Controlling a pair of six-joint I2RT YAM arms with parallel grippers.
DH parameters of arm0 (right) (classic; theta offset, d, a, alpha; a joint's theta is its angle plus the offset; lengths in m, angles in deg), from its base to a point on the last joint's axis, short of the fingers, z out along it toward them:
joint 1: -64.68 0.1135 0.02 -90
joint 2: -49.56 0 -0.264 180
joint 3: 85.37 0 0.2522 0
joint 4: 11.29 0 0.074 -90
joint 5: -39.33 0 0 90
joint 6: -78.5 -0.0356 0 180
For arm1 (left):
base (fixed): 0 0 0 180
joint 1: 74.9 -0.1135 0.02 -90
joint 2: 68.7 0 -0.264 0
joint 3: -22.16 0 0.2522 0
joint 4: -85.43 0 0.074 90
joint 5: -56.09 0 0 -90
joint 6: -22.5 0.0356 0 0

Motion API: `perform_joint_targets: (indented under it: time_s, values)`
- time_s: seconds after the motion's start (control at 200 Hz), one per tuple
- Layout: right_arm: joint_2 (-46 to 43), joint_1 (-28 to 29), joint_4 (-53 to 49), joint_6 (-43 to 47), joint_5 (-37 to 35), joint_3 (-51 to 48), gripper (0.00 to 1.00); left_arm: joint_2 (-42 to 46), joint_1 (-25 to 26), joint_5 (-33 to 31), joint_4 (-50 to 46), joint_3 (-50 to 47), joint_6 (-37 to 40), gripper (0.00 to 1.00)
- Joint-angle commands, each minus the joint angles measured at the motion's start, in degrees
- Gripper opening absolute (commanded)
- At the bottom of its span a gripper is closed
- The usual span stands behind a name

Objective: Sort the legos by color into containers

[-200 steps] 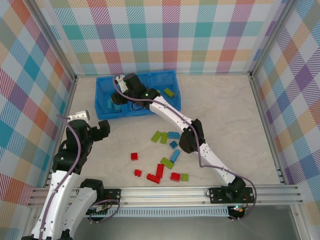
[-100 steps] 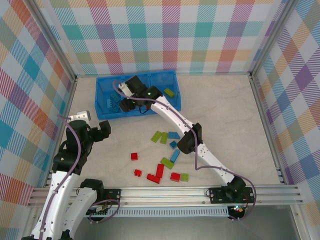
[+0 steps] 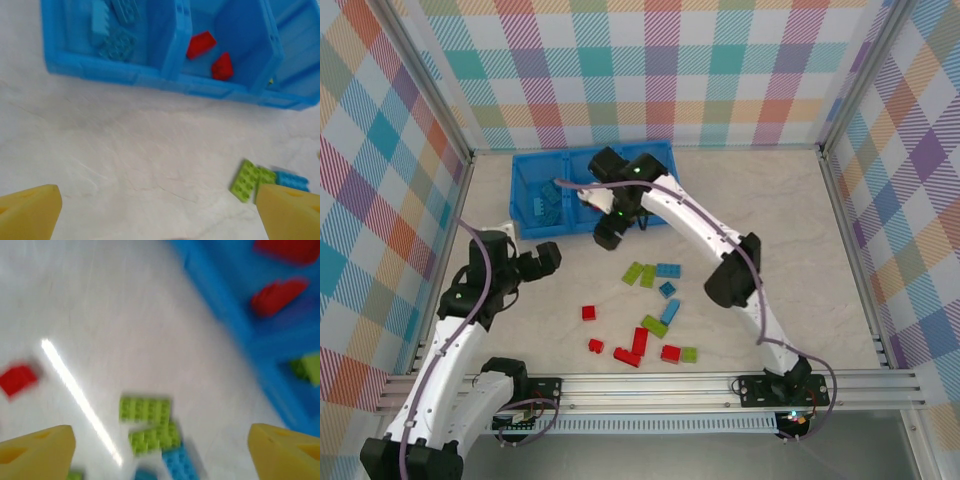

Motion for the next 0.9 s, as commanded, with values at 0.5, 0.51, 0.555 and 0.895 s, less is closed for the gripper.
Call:
perform_joint_targets:
  time_s: [0.5,0.51,0.555,0.895]
  values:
    - [-39.1,4.2,10.5,-14.9,12.3,-60.2,1.0,-13.8,31.6,-7.7,2.3,-9.2,-16.7,1.0]
    - [-39.4,4.3,10.8,-15.2,12.5,-60.8,1.0,-14.4,31.7,-7.9,2.3,-9.1,-16.7,1.0]
    - [-41.5,4.3,12.7,-16.3,13.3,-63.5,1.0,-16.5,31.9,-8.9,2.6,-8.9,-16.9,0.99]
    - [-54.6,4.3,22.0,-21.4,10.7,-74.0,1.0,-27.3,32.4,-9.1,10.4,-9.1,-17.4,0.67]
